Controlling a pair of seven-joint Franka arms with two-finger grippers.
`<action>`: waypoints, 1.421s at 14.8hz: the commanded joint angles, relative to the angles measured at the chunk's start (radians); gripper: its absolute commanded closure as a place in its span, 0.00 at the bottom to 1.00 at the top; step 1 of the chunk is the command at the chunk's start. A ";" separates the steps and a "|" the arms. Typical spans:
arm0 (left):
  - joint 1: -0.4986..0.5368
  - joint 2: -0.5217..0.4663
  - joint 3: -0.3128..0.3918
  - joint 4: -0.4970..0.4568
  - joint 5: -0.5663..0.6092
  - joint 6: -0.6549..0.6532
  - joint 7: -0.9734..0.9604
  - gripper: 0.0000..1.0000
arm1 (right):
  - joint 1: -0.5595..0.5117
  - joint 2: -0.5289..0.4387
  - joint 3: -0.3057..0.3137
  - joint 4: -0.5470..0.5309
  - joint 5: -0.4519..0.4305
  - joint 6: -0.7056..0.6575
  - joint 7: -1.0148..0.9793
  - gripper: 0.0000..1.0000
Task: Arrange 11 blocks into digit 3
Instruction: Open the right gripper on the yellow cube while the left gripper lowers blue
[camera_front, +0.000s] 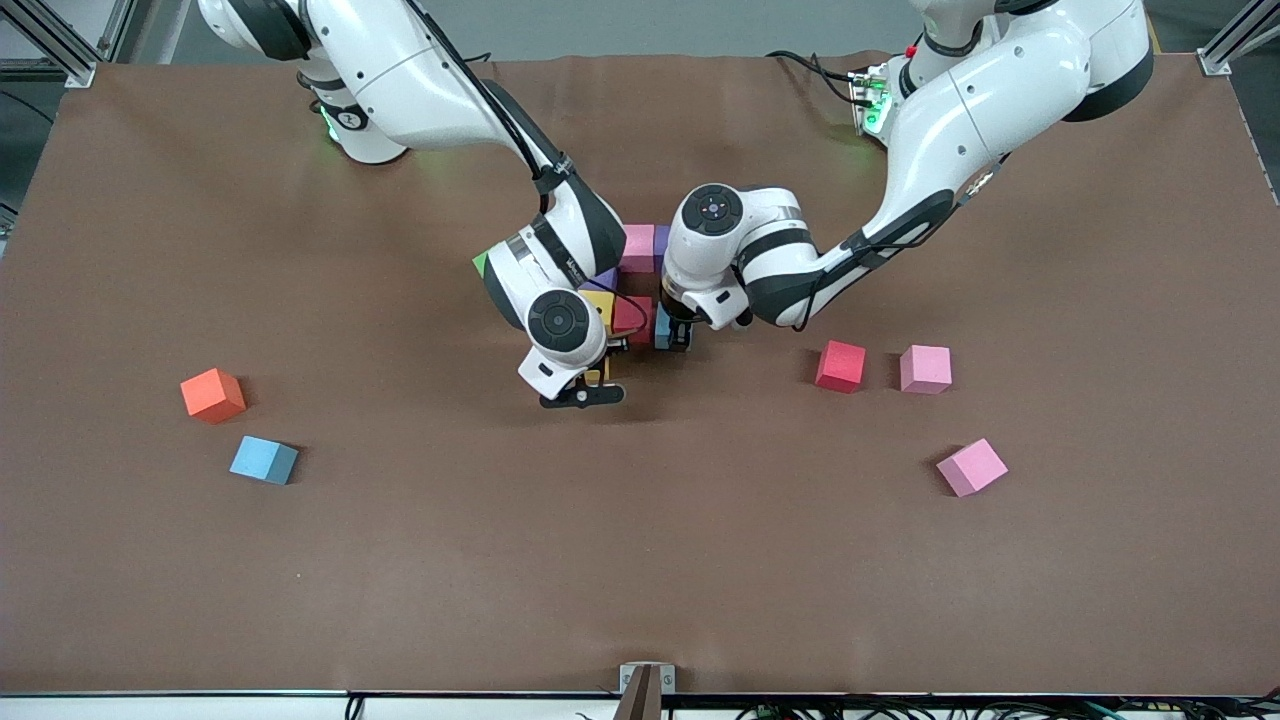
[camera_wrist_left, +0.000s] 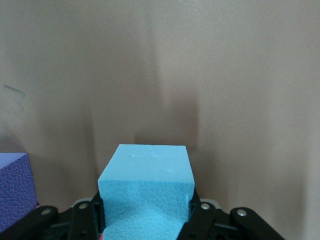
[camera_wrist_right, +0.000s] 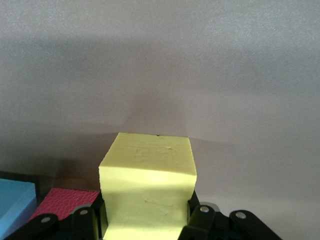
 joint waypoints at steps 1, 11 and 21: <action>-0.028 -0.013 0.010 -0.012 0.056 0.008 -0.301 0.80 | 0.006 -0.030 0.002 -0.046 0.001 0.013 0.023 0.61; -0.051 -0.005 0.016 -0.007 0.057 0.011 -0.346 0.80 | 0.007 -0.033 0.002 -0.035 -0.001 0.005 0.060 0.00; -0.084 0.000 0.047 0.007 0.053 0.011 -0.376 0.67 | -0.035 -0.157 -0.039 0.044 -0.012 -0.155 0.089 0.00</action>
